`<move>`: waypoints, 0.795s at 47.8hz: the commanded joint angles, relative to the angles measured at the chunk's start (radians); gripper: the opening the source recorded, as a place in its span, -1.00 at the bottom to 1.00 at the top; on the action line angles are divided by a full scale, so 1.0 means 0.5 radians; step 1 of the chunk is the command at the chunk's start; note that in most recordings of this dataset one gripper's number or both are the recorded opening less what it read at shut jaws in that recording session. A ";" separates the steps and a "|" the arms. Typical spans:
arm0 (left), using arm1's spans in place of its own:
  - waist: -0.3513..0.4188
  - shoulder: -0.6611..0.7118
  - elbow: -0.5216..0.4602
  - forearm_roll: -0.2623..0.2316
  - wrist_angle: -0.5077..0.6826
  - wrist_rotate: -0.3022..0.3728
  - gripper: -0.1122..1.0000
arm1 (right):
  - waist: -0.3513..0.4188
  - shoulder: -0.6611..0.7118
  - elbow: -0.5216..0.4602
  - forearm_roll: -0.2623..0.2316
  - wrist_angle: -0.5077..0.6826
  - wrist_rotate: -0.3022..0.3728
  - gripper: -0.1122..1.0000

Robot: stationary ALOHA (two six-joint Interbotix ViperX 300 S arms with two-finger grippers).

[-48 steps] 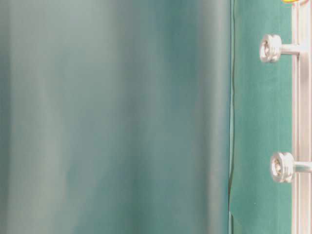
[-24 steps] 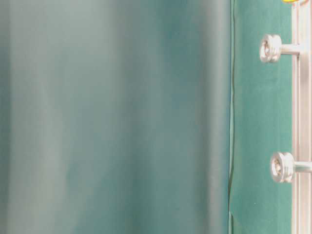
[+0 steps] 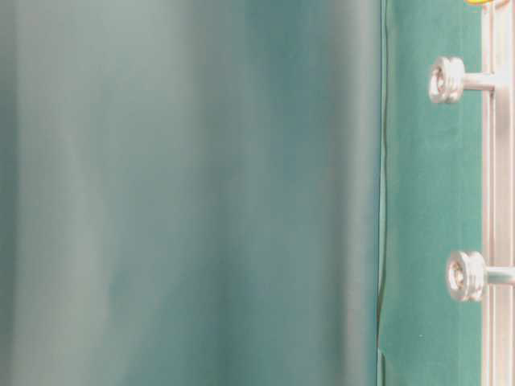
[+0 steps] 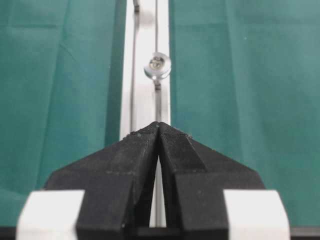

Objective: Hook the rubber onto the shaft.

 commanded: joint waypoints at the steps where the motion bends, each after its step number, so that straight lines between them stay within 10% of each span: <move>1: -0.006 0.021 -0.058 0.003 -0.006 0.000 -0.80 | -0.003 0.021 -0.052 0.006 0.006 0.003 -0.75; 18: -0.006 0.025 -0.064 0.006 -0.003 -0.003 -0.80 | 0.000 0.046 -0.080 0.009 0.135 0.031 -0.75; 38: -0.006 0.025 -0.077 0.003 0.009 0.000 -0.80 | -0.003 0.175 -0.285 0.006 1.083 0.147 -0.75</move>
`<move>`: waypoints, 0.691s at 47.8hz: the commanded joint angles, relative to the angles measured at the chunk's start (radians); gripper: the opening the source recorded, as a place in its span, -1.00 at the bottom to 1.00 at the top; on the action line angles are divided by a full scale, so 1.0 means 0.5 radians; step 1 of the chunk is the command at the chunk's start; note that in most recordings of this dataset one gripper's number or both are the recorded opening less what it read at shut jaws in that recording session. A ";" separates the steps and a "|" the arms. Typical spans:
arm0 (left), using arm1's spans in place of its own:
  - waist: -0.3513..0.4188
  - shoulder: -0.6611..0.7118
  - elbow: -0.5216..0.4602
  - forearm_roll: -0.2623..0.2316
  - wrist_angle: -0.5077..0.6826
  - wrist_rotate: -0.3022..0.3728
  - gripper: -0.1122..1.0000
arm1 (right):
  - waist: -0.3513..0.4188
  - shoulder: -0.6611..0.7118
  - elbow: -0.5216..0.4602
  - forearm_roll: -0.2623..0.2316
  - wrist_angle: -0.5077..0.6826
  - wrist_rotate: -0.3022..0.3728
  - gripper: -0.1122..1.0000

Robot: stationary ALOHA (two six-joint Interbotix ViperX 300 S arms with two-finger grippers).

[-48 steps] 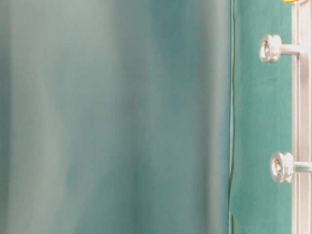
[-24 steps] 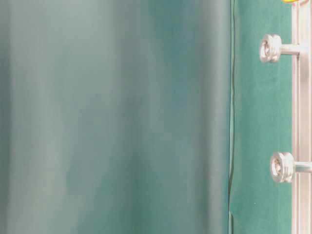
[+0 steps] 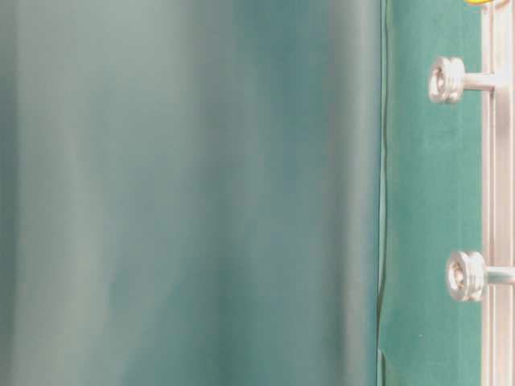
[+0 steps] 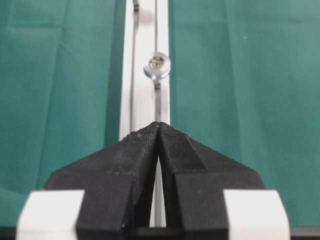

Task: Hook the rubber onto the shaft.
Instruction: 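Rotate the right gripper open and move it toward the orange ring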

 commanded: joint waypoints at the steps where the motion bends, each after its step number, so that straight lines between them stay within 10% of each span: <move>1: -0.003 0.015 -0.067 0.006 -0.006 0.003 -0.80 | -0.003 0.055 -0.110 0.006 0.227 0.003 -0.75; 33: -0.003 0.015 -0.067 0.006 -0.003 0.003 -0.80 | 0.000 0.153 -0.190 -0.012 0.503 0.003 -0.75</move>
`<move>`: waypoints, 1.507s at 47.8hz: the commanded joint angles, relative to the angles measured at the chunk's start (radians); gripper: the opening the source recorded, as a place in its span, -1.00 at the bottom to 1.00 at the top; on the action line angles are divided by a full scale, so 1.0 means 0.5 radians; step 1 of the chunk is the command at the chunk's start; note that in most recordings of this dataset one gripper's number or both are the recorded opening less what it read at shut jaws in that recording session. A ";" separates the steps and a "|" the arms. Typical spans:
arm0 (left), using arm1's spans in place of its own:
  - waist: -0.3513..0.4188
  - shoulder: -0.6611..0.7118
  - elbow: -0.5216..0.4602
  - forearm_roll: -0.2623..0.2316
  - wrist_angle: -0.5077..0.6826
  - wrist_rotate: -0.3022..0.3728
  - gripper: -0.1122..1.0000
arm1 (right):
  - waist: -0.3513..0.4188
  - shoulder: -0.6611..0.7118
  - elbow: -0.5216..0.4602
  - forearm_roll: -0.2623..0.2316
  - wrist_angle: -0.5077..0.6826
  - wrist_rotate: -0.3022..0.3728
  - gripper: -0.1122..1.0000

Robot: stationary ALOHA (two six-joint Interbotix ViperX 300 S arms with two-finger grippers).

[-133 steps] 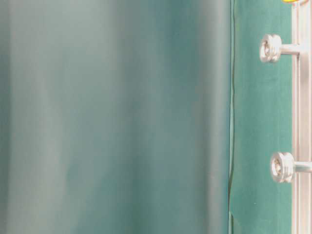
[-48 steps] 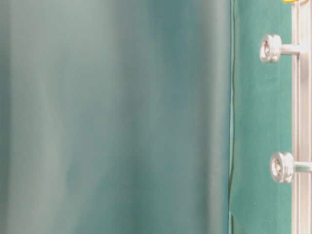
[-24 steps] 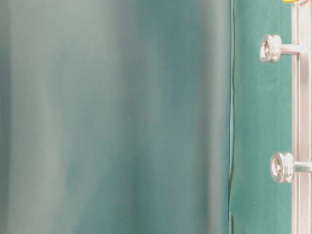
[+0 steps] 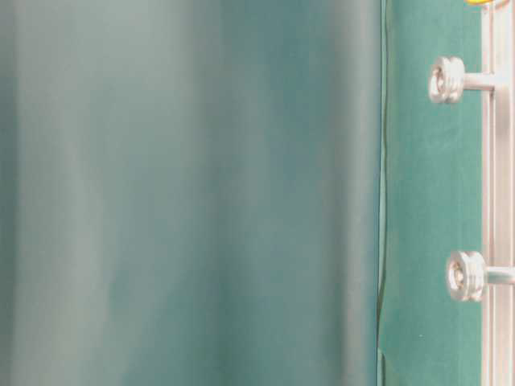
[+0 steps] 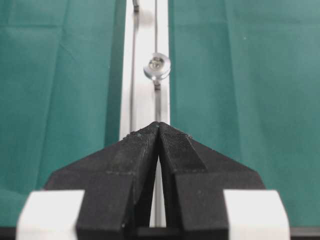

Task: Hook the rubber onto the shaft.
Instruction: 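Rotate the right gripper open and move it toward the orange ring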

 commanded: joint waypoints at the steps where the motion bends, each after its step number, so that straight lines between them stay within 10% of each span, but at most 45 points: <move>1: -0.003 0.015 -0.064 0.006 -0.009 0.003 -0.80 | -0.003 0.012 -0.055 -0.012 0.006 0.006 -0.75; 22: -0.003 0.015 -0.061 0.006 -0.009 0.003 -0.80 | -0.003 0.046 -0.055 -0.037 0.012 0.003 -0.69; 41: -0.003 0.015 -0.064 0.006 -0.009 0.003 -0.80 | 0.000 0.061 -0.055 -0.074 0.003 0.003 0.99; 72: -0.003 0.015 -0.064 0.003 -0.009 0.003 -0.80 | 0.000 0.067 -0.055 -0.074 0.003 0.003 0.97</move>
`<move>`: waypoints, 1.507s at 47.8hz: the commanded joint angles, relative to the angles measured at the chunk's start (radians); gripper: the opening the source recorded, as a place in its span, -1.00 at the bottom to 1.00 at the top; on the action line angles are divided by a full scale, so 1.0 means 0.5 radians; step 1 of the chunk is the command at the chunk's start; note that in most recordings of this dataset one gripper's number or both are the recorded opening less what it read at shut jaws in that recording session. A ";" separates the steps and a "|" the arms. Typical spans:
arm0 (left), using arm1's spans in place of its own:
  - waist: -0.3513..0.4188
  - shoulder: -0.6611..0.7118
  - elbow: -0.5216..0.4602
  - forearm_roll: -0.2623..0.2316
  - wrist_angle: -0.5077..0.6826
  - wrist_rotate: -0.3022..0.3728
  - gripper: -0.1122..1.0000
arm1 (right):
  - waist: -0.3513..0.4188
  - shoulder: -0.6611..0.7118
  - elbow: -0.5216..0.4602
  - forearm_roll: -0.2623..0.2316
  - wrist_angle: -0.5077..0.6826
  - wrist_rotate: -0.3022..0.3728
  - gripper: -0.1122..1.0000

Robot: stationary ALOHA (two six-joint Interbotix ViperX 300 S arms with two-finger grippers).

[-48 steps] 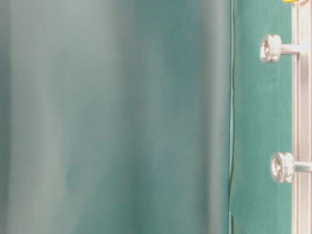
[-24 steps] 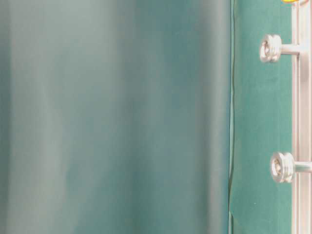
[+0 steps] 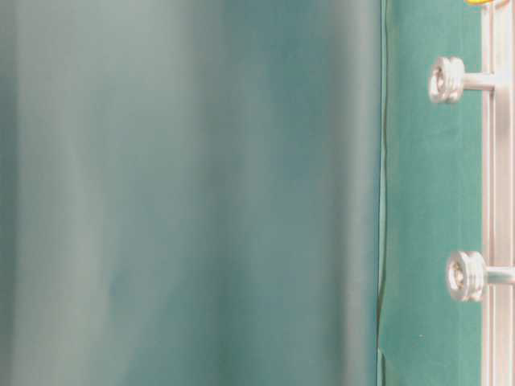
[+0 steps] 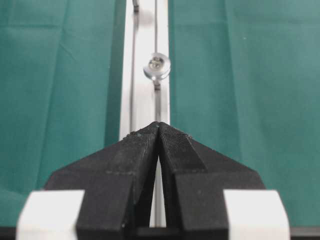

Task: Hook the rubber onto the shaft.
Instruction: 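Rotate the right gripper open and move it toward the orange ring, then lower the right gripper over the ring's edge beside the rail end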

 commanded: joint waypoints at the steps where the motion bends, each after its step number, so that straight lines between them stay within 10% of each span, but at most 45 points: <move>1: -0.006 0.015 -0.061 0.003 -0.009 0.003 -0.80 | -0.003 0.006 -0.052 -0.003 -0.006 0.003 0.97; 72: -0.006 0.015 -0.058 0.003 -0.009 0.003 -0.80 | 0.000 0.739 -0.509 -0.003 -0.371 -0.015 0.96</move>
